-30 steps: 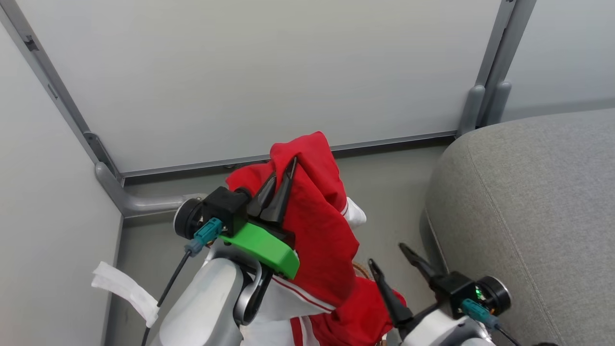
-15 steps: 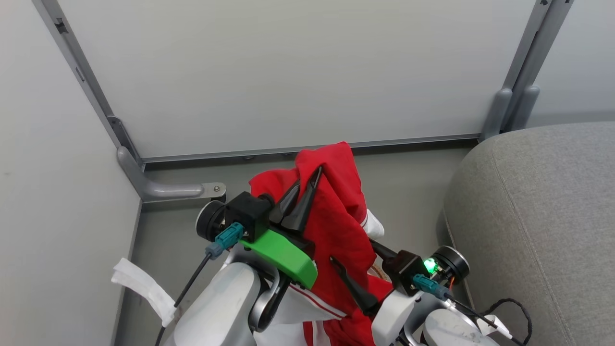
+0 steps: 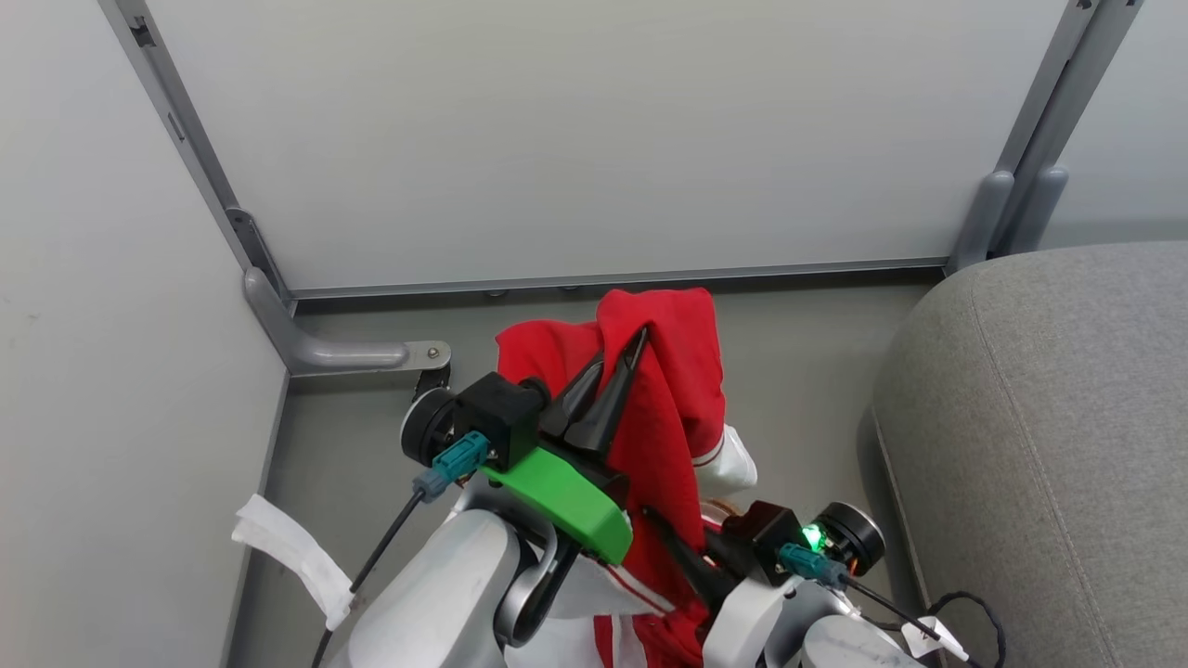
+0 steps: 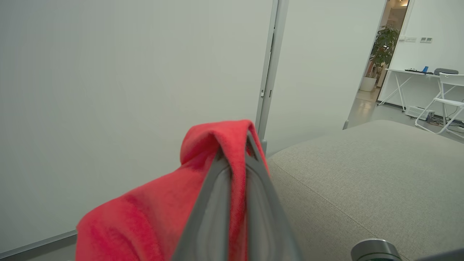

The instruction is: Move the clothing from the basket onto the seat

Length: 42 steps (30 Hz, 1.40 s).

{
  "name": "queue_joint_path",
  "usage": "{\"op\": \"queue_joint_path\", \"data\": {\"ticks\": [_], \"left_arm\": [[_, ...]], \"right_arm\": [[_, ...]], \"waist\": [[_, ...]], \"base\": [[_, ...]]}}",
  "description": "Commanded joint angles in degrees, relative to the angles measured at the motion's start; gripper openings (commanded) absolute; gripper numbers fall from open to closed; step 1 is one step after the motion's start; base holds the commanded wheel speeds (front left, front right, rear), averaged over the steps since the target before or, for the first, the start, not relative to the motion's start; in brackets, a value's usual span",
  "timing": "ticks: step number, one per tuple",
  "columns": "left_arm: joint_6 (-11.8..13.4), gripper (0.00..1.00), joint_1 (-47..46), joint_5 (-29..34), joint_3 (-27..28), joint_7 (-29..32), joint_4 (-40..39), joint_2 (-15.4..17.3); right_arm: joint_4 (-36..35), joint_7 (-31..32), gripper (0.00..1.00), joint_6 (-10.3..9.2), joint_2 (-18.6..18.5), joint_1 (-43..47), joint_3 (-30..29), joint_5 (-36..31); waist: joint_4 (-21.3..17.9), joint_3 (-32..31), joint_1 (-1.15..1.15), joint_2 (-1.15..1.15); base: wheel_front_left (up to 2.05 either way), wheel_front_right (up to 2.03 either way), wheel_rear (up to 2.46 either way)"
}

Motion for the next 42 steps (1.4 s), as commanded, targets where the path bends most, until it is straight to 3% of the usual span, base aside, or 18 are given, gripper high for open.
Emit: {"op": "queue_joint_path", "data": {"ticks": [1, 14, 15, 16, 17, 25, 35, 42], "left_arm": [[0.29, 0.0, -1.11, -0.73, -0.12, -0.21, -0.22, 0.0], [0.7, 0.0, -0.56, -0.22, 0.23, -0.21, -0.01, 0.0], [0.74, 0.08, -0.49, -0.27, 0.31, -0.21, 0.06, 0.0], [0.81, 0.45, -0.51, 0.19, 0.38, -0.21, 0.06, 0.0], [1.12, 1.0, -0.5, 0.58, 0.5, -0.21, 0.23, 0.0], [1.52, 1.0, 1.86, 3.58, 2.67, -0.12, 1.11, 0.01], [0.69, 1.0, 4.41, 7.13, 6.71, -0.1, 2.3, 0.08], [0.17, 1.0, 5.88, 8.87, 8.61, -0.1, 2.1, 0.08]], "right_arm": [[-0.17, -0.01, 0.0, -0.06, -0.28, 0.23, 0.2, 0.91], [-1.51, -0.01, 0.0, -0.06, -0.24, 1.13, 0.27, 2.79], [-1.68, -0.01, 0.0, -0.06, -0.24, 1.21, 0.27, 2.9], [-1.92, -0.01, 0.0, -0.06, -0.24, 1.34, 0.28, 2.99], [-2.12, -0.01, 0.0, -0.06, -0.25, 1.48, 0.15, 3.02], [-6.8, -0.01, 0.0, -0.06, -0.23, 4.27, -2.79, 2.14], [-11.54, -0.04, 0.0, -0.07, -0.22, 6.45, -5.64, 0.88], [-13.86, -0.05, 0.0, -0.07, -0.2, 7.39, -8.43, 0.49]], "waist": [[-0.04, 0.01, 0.0, 0.0], [-0.61, 0.32, 0.0, 0.0], [-0.72, 0.36, 0.0, 0.0], [-0.94, 0.4, 0.0, 0.0], [-1.17, 0.42, 0.0, 0.0], [-7.25, 0.44, 0.0, 0.0], [-21.95, 1.56, 0.0, 0.0], [-30.09, 2.41, 0.0, 0.0]], "base": [[0.0, 0.0, 0.0], [0.0, 0.0, 0.0], [0.0, 0.0, 0.0], [0.0, 0.0, 0.0], [0.0, 0.0, 0.0], [0.0, 0.0, 0.0], [0.0, 0.0, 0.0], [0.0, 0.0, 0.0]]}}
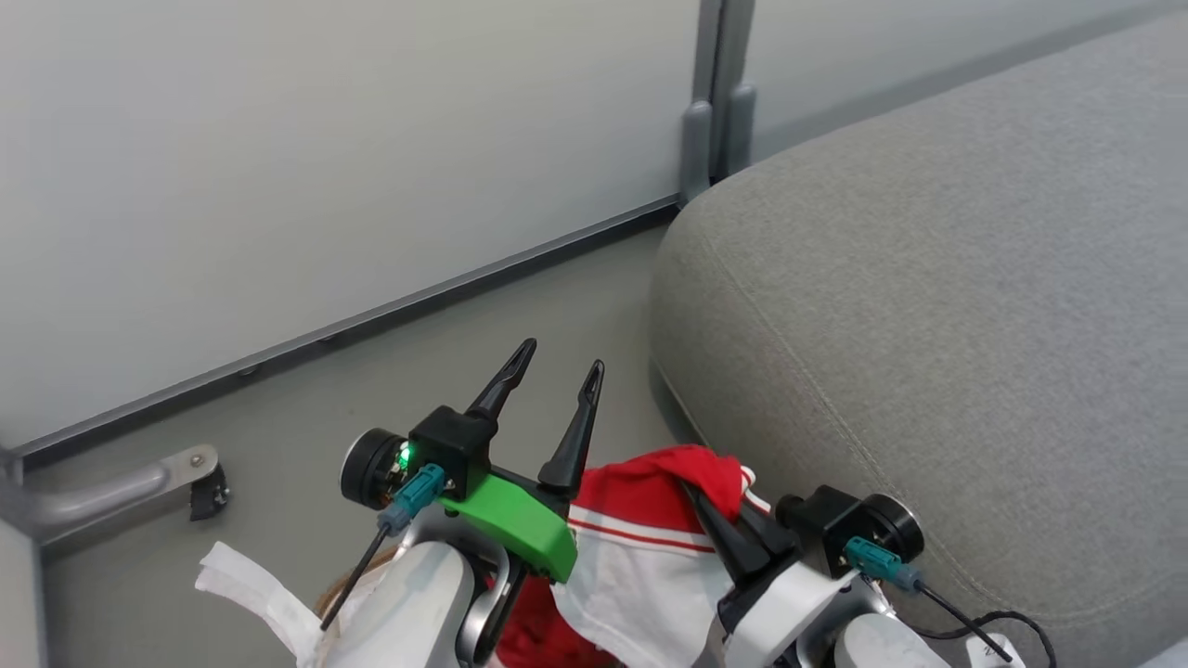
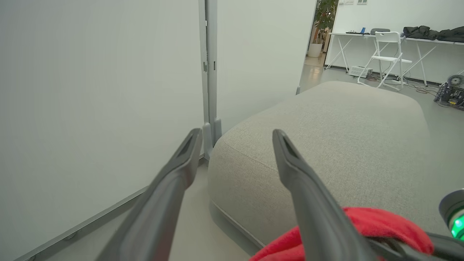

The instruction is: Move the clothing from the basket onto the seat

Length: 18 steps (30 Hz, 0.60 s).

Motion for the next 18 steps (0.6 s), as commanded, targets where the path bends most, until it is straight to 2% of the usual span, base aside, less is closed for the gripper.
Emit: {"op": "queue_joint_path", "data": {"ticks": [1, 6, 10, 14, 18], "left_arm": [[-0.26, 1.0, 0.58, 0.49, 0.06, 0.03, -0.22, 0.13], [-0.57, 1.0, -0.86, 0.61, -0.73, 0.03, -0.47, 0.22], [-0.64, 1.0, -1.11, 0.21, -1.14, 0.03, -0.22, 0.22], [-0.7, 1.0, -0.58, 0.5, -1.19, 0.03, -0.3, 0.21], [-0.72, 1.0, -0.37, 0.98, -1.39, 0.03, -1.07, 0.71]], "right_arm": [[-0.63, -0.11, 0.0, -0.08, -0.17, 0.96, -0.99, -0.66], [-3.39, -0.11, 0.0, -0.07, -0.14, 1.37, -5.05, -2.93], [-5.73, -0.11, 0.0, -0.08, -1.69, -1.28, -8.18, -4.16], [-7.16, -0.11, 0.0, -0.08, -5.15, -5.81, -9.53, -5.02], [-7.06, -0.11, 0.0, -0.08, -10.74, -13.91, -8.08, -6.19]], "waist": [[-7.7, 1.52, 0.0, 0.0], [-8.7, 2.98, 0.0, 0.0], [-9.31, 3.76, 0.0, 0.0], [-9.89, 4.72, 0.0, 0.0], [-10.15, 6.95, 0.0, 0.0]], "base": [[0.0, 0.0, 0.0], [0.0, 0.0, 0.0], [0.0, 0.0, 0.0], [0.0, 0.0, 0.0], [0.0, 0.0, 0.0]]}}
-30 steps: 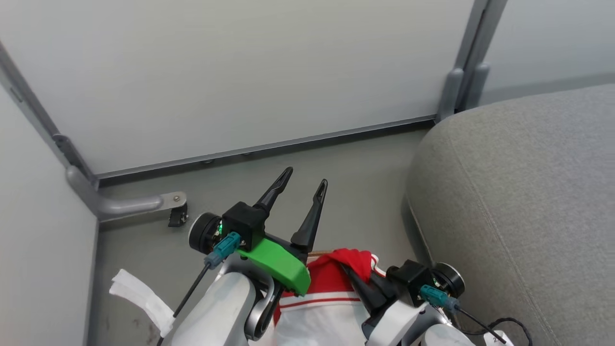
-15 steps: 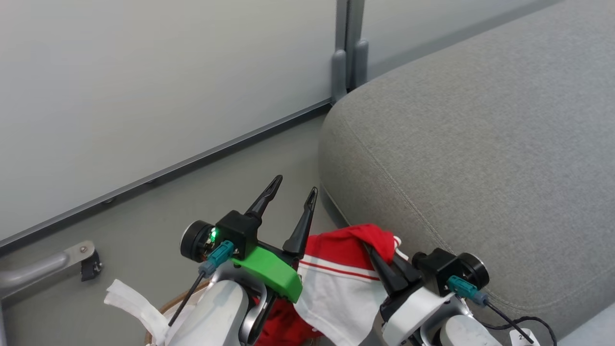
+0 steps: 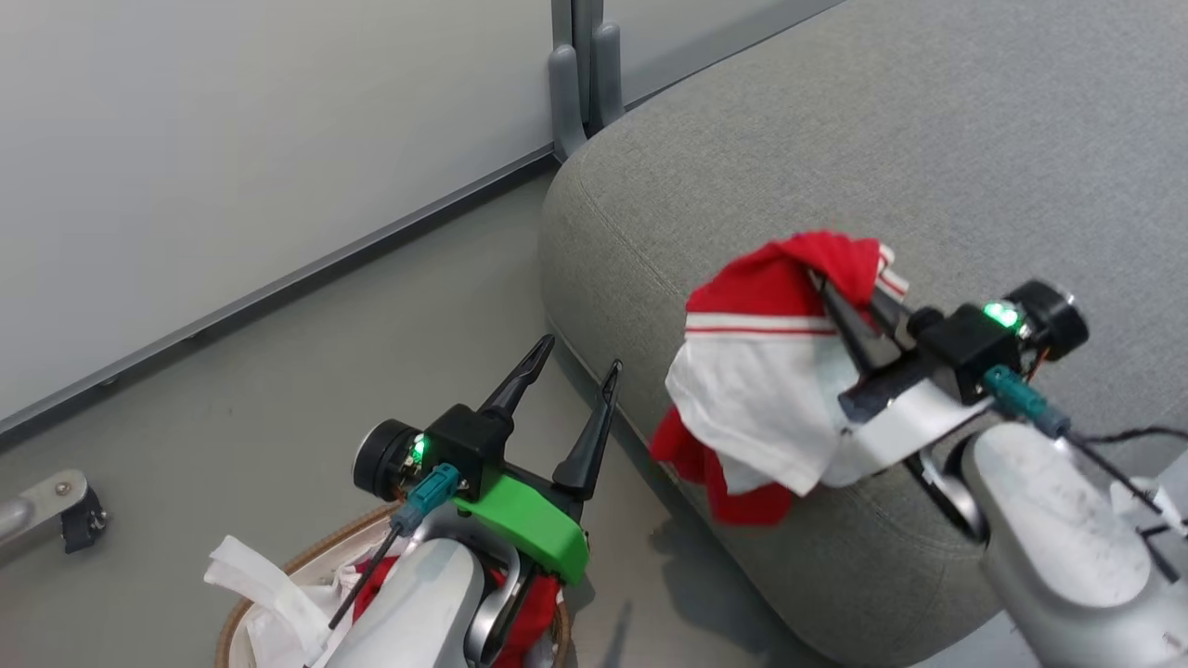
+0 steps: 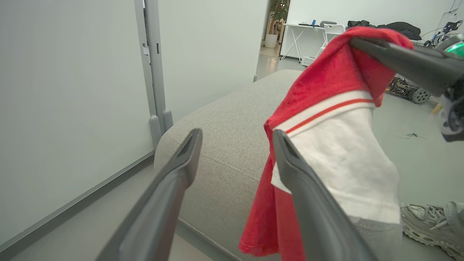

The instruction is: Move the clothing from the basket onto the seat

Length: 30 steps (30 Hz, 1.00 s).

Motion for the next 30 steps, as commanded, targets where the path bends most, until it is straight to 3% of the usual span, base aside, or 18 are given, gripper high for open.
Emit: {"op": "queue_joint_path", "data": {"ticks": [1, 9, 15, 25, 30], "left_arm": [[-0.24, 1.0, -0.06, 0.7, -0.21, 0.03, -0.29, 0.9], [-0.23, 1.0, -4.15, -0.07, -4.61, 0.03, -2.1, 3.64], [-0.22, 1.0, -8.23, -0.23, -7.36, 0.03, -3.88, 5.57], [-0.23, 1.0, -14.57, -0.89, -12.11, 0.03, -6.6, 6.95], [-0.23, 1.0, -17.0, -1.24, -13.96, 0.03, -7.18, 7.51]], "right_arm": [[0.21, -0.11, 0.0, -0.08, -1.8, -3.62, 0.54, -0.52], [3.32, -0.07, 0.0, -0.08, -14.07, -21.86, -1.87, -2.51], [10.04, -0.06, 0.0, -0.08, -18.49, -32.92, -4.34, -3.33], [22.01, 0.4, 0.0, -0.08, -17.31, -39.29, -12.09, -8.45], [29.05, 0.2, 0.0, -0.08, -15.4, -37.15, -17.6, -10.92]], "waist": [[-0.21, 2.39, 0.0, 0.0], [4.51, 10.08, 0.0, 0.0], [7.46, 15.72, 0.0, 0.0], [11.68, 23.93, 0.0, 0.0], [13.16, 26.79, 0.0, 0.0]], "base": [[0.0, 0.0, 0.0], [0.0, 0.0, 0.0], [0.0, 0.0, 0.0], [0.0, 0.0, 0.0], [0.0, 0.0, 0.0]]}}
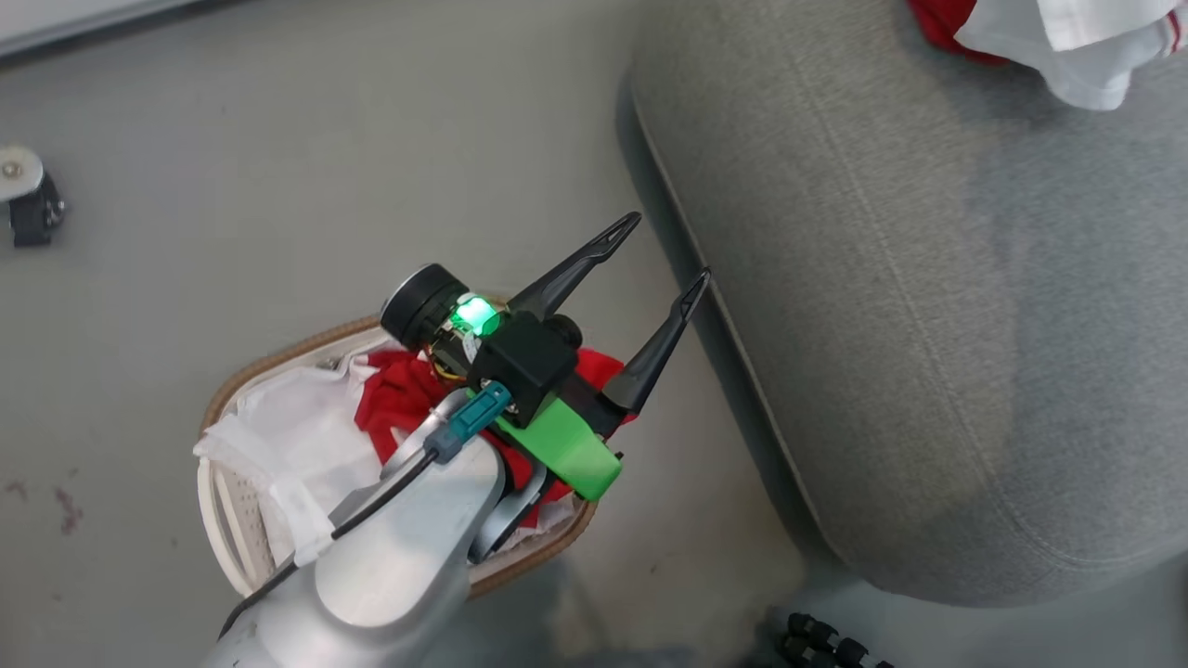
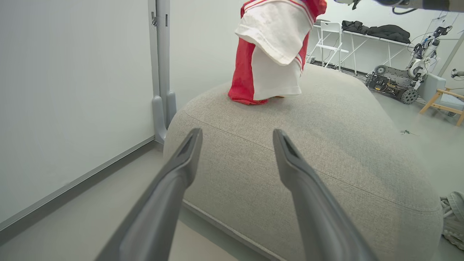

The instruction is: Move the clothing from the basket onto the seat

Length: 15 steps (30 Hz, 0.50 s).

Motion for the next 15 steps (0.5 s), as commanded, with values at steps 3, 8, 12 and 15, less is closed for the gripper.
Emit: {"op": "queue_joint_path", "data": {"ticks": [3, 8, 12, 15], "left_arm": [[-0.17, 1.0, -1.92, -0.53, -1.12, 0.03, -0.49, 0.29], [-0.18, 1.0, -2.8, -0.98, -2.29, 0.03, -0.86, 0.27], [-0.18, 1.0, -2.01, -1.32, -2.24, 0.03, -0.73, 0.24], [-0.18, 1.0, -0.68, -1.83, -2.13, 0.03, -0.07, -0.22]], "right_arm": [[4.74, -0.34, 0.0, -0.08, 0.75, 3.73, -5.0, -2.1], [10.22, -0.42, 0.2, -0.08, 2.98, 9.3, -13.15, -5.07], [9.42, -0.53, 1.0, -0.08, 5.64, 14.13, -16.64, -6.35], [7.53, -0.54, 1.0, -0.08, 7.67, 18.51, -18.51, -7.32]], "waist": [[3.52, 4.0, -0.01, 0.0], [3.59, 3.89, -0.01, 0.0], [2.77, 2.52, -0.01, 0.0], [2.16, 0.55, -0.01, 0.0]], "base": [[0.0, 0.0, 0.0], [0.0, 0.0, 0.0], [0.0, 0.0, 0.0], [0.0, 0.0, 0.0]]}}
